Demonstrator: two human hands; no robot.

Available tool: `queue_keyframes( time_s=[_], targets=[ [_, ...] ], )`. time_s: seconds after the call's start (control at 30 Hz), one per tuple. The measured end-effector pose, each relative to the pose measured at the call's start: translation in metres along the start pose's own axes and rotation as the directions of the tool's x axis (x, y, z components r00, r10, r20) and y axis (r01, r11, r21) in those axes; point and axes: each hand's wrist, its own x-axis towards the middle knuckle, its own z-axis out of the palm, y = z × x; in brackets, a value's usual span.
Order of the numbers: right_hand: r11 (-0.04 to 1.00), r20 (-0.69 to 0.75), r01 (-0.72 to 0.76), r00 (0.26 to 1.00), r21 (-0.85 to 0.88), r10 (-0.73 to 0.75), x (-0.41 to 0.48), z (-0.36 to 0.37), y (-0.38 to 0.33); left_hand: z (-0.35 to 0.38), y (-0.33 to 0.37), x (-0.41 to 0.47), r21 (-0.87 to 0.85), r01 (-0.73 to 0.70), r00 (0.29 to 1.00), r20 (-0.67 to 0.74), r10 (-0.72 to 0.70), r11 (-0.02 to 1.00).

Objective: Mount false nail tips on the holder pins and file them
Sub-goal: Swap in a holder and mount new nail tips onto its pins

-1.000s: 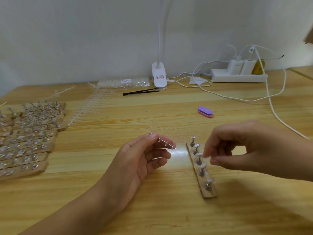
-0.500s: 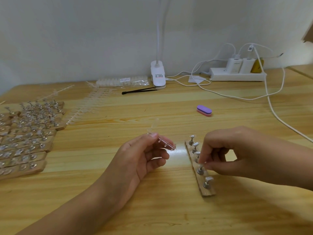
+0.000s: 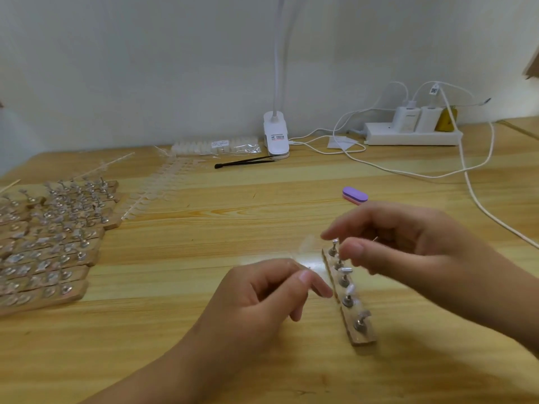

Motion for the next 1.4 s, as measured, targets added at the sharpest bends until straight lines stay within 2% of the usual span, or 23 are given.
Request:
queue_keyframes(
  time_s=[0.2,0.27,0.33,0.4,0.43,0.47,0.5,0.53,0.57,0.6,0.63,0.67,0.7,0.73,0.8,0.83,0.9,0.97,1.03,1.07,1.13,1.23,1.4],
  targets=[
    [0.999,-0.05,0.034,0.998,-0.009,-0.035,-0.003,0.021,0.003,-0.002,0.007,-0.007,0.33,-0.241,0.965,-0.019,0.262,0.912],
    [0.973,-0.094,0.116,0.986,-0.197,-0.137,-0.007,0.025,0.004,-0.001,0.007,-0.007,0.418,-0.268,0.952,-0.026,0.306,0.868],
    [0.758,-0.056,0.273,0.924,-0.592,-0.377,-0.007,0.03,0.002,0.0,0.008,-0.008,0.508,-0.288,0.939,-0.018,0.344,0.812],
    [0.499,0.067,0.369,0.85,-0.784,-0.523,-0.009,0.036,-0.002,0.001,0.009,-0.01,0.567,-0.296,0.932,-0.005,0.363,0.768],
    [0.473,0.085,0.387,0.837,-0.792,-0.541,-0.011,0.037,-0.002,0.001,0.01,-0.01,0.586,-0.297,0.929,-0.004,0.37,0.753],
    [0.542,0.052,0.368,0.858,-0.755,-0.511,-0.012,0.036,-0.003,0.0,0.011,-0.009,0.594,-0.301,0.925,-0.008,0.38,0.746],
    [0.711,-0.026,0.311,0.907,-0.631,-0.42,-0.012,0.034,-0.005,-0.001,0.012,-0.008,0.583,-0.313,0.919,-0.014,0.394,0.75],
    [0.908,-0.108,0.192,0.963,-0.373,-0.248,-0.01,0.032,-0.008,-0.003,0.012,-0.008,0.544,-0.338,0.911,-0.018,0.413,0.768],
    [0.999,-0.119,0.029,0.993,0.015,-0.028,-0.007,0.028,-0.011,-0.005,0.013,-0.008,0.476,-0.373,0.901,-0.02,0.434,0.797],
    [0.902,-0.031,-0.117,0.989,0.416,0.142,-0.003,0.024,-0.011,-0.006,0.014,-0.008,0.381,-0.394,0.897,-0.037,0.44,0.836],
    [0.691,0.051,-0.215,0.967,0.69,0.25,0.0,0.019,-0.008,-0.009,0.015,-0.008,0.283,-0.381,0.906,-0.074,0.416,0.88],
    [0.496,0.104,-0.251,0.947,0.831,0.304,0.003,0.015,-0.005,-0.013,0.017,-0.006,0.197,-0.334,0.923,-0.132,0.362,0.922],
    [0.383,0.129,-0.254,0.938,0.888,0.322,0.005,0.012,-0.002,-0.018,0.017,-0.003,0.13,-0.258,0.939,-0.201,0.28,0.957],
    [0.348,0.134,-0.25,0.936,0.904,0.324,0.006,0.01,0.0,-0.026,0.015,0.003,0.089,-0.154,0.951,-0.257,0.172,0.984],
    [0.412,0.096,-0.237,0.938,0.88,0.335,0.007,0.008,0.004,-0.046,0.006,0.018,0.106,0.145,0.954,-0.279,-0.11,0.984],
    [0.484,0.06,-0.231,0.938,0.844,0.342,0.008,0.009,0.006,-0.056,0.001,0.025,0.191,0.294,0.934,-0.266,-0.239,0.936],
    [0.685,-0.038,-0.214,0.942,0.697,0.333,0.007,0.011,0.008,-0.07,-0.009,0.028,0.448,0.428,0.899,-0.298,-0.32,0.785],
    [0.853,-0.131,-0.181,0.952,0.489,0.277,0.005,0.013,0.008,-0.072,-0.008,0.024,0.575,0.325,0.93,-0.339,-0.143,0.751],
    [0.929,-0.195,-0.121,0.96,0.351,0.199,0.001,0.015,0.006,-0.066,-0.002,0.019,0.418,0.152,0.943,-0.331,-0.005,0.896],
    [0.95,-0.204,-0.092,0.966,0.298,0.157,0.0,0.017,0.005,-0.059,0.002,0.017,0.23,0.112,0.951,-0.308,-0.037,0.967],
    [0.985,-0.179,-0.037,0.982,0.168,0.067,-0.002,0.023,0.003,-0.039,0.009,0.011,-0.093,0.147,0.975,-0.151,-0.16,0.985],
    [0.998,-0.134,0.055,0.989,-0.022,-0.057,-0.004,0.028,0.006,-0.018,0.014,0.004,-0.144,0.184,0.982,-0.017,-0.188,0.972],
    [0.97,-0.112,0.127,0.982,-0.207,-0.153,-0.006,0.031,0.011,-0.014,0.014,0.004,-0.168,0.219,0.973,-0.038,-0.228,0.961]
  ],
)
